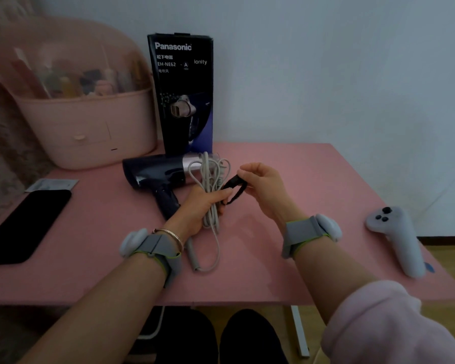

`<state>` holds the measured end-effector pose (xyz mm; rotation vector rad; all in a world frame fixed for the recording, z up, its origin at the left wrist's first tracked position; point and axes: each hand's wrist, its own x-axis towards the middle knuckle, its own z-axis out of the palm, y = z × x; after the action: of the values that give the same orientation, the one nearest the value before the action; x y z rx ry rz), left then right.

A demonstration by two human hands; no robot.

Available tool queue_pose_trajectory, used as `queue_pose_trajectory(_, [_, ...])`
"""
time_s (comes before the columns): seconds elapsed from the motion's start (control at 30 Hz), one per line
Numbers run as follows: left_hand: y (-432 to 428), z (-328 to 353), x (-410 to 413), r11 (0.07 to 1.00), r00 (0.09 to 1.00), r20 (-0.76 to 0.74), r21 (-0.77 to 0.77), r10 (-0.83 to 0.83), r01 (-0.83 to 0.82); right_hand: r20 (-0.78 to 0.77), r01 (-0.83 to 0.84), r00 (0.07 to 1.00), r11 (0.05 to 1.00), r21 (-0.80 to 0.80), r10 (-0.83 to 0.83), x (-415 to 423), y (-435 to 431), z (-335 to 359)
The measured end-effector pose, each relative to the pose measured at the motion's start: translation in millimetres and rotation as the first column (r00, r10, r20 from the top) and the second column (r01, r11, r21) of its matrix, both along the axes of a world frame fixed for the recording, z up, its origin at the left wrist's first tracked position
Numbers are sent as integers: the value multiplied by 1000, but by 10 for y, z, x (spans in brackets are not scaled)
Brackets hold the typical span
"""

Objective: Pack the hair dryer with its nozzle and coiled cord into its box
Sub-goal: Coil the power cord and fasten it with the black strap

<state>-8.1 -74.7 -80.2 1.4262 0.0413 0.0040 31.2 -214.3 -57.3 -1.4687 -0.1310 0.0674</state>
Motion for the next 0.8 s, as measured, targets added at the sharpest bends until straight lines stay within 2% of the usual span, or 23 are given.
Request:
queue_pose_trajectory(0.17, [1,6,16,998,999,-3,-38,54,-54,-172,-221,954,965,143,244,-34,-61,-68])
queue_pose_trajectory(0.3, [-2,3,16,997,997,-20,-28,75,-75,-177,-241,945,950,200,276,-35,-79,-71])
queue_pose_trajectory(0.37, [-11,3,21,996,996,-25,-31,84,-84,-156,-181,967,973,143,203,-16,-63,-79])
queue_pose_trajectory(0.43, [-12,4,24,996,996,-38,-32,84,-86,-104,-92,990,996,20,94,1,-40,-81])
queue_pose_trajectory(0.5, [-4,-3,26,997,996,-45,-27,74,-76,-49,-60,997,993,-102,55,3,-11,-76])
queue_pose_trajectory(0.57, [0,-10,27,998,998,-38,-18,57,-58,-39,-113,993,977,-180,107,-3,25,-74])
queue_pose_trajectory(0.67, [7,-29,38,999,999,-23,5,48,-47,-81,-214,976,958,-193,202,-13,79,-68])
queue_pose_trajectory(0.8, [19,-46,54,999,999,-29,16,46,-45,-99,-205,977,960,-190,189,5,68,-71])
